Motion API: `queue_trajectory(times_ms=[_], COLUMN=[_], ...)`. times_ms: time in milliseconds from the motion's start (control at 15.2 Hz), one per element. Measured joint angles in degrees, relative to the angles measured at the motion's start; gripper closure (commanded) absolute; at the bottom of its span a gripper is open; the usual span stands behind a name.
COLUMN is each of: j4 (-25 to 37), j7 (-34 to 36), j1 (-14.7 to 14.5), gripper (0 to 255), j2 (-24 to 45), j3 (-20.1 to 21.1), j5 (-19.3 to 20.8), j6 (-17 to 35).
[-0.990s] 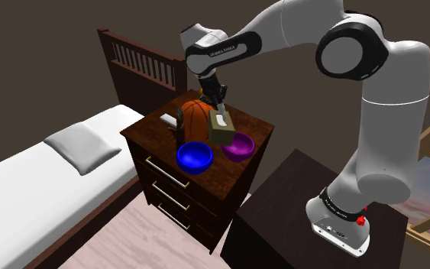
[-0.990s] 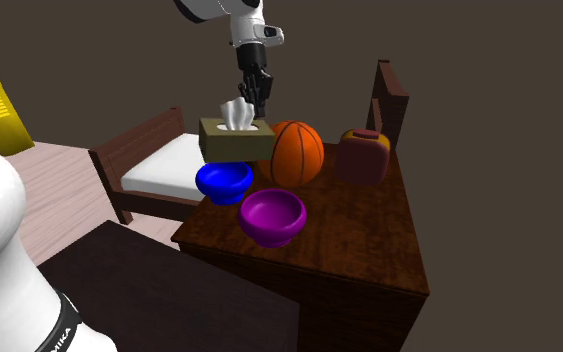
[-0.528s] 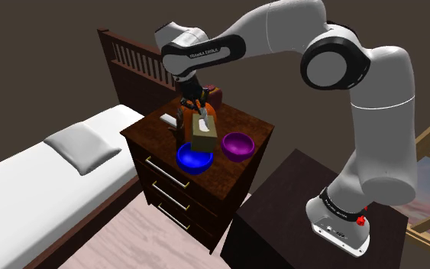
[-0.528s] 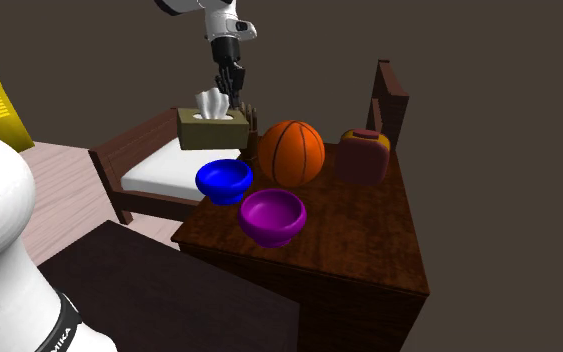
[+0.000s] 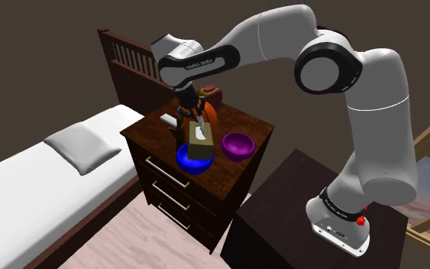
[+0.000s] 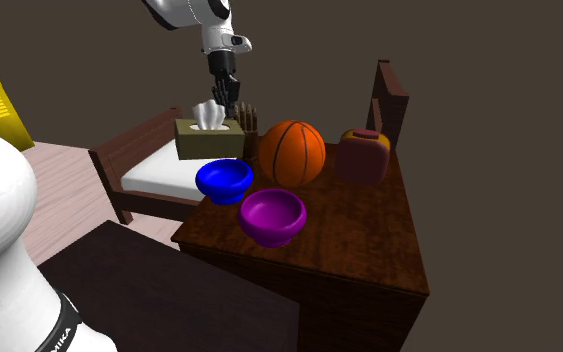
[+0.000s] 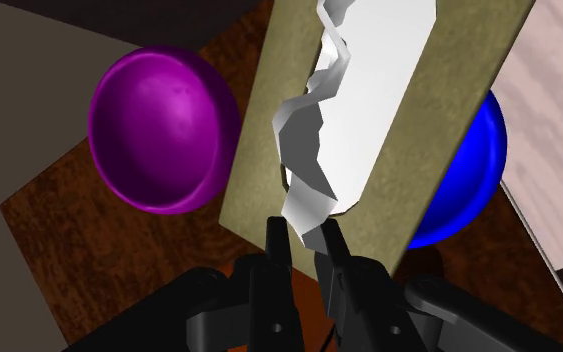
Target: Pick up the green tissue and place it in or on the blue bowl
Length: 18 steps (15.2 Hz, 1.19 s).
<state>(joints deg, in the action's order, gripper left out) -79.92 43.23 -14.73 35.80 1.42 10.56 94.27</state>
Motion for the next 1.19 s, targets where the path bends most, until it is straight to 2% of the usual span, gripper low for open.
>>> queue_trajectory(times_ms=[924, 1188], j4=[-3.4, -3.5], j7=[1.3, 1.4], j1=[0.2, 0.1], gripper=[255, 255], j2=[4.7, 4.9], j3=[-0.1, -0.1], j5=[0.4, 0.4], j6=[8.0, 8.6])
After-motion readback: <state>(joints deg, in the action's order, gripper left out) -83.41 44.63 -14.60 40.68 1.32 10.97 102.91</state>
